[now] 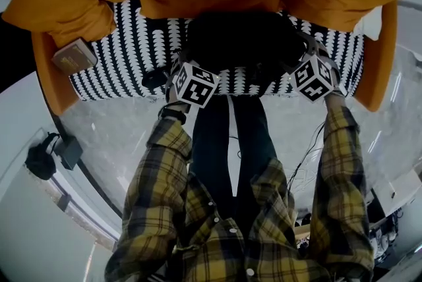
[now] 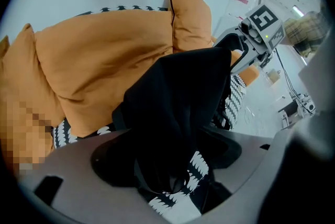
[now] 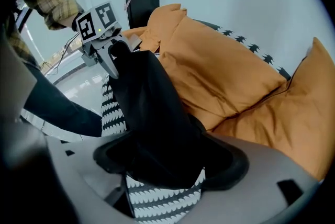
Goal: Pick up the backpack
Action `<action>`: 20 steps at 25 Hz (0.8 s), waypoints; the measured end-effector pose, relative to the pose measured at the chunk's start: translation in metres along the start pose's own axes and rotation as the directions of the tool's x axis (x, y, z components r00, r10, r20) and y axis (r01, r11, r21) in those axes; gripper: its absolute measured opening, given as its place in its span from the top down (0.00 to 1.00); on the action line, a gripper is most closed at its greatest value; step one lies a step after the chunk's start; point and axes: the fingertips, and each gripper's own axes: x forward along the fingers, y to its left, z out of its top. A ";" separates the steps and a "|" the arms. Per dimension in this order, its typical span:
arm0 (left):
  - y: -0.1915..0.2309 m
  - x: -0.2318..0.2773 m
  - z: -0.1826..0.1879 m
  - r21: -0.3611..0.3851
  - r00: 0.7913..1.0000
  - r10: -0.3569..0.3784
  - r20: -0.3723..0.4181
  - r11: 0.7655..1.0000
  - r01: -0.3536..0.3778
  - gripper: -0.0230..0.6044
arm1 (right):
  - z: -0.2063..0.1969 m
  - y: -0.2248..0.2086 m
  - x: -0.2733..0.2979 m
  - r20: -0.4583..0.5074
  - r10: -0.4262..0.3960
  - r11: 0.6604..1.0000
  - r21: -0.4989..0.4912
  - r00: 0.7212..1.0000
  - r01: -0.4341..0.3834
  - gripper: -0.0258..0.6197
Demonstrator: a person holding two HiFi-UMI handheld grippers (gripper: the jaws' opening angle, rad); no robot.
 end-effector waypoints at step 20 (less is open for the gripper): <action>0.000 0.045 -0.003 -0.073 0.997 0.051 -0.050 0.996 -0.055 0.48 | -0.015 -0.025 0.032 -0.108 -0.119 0.975 -0.198 0.987 0.096 0.43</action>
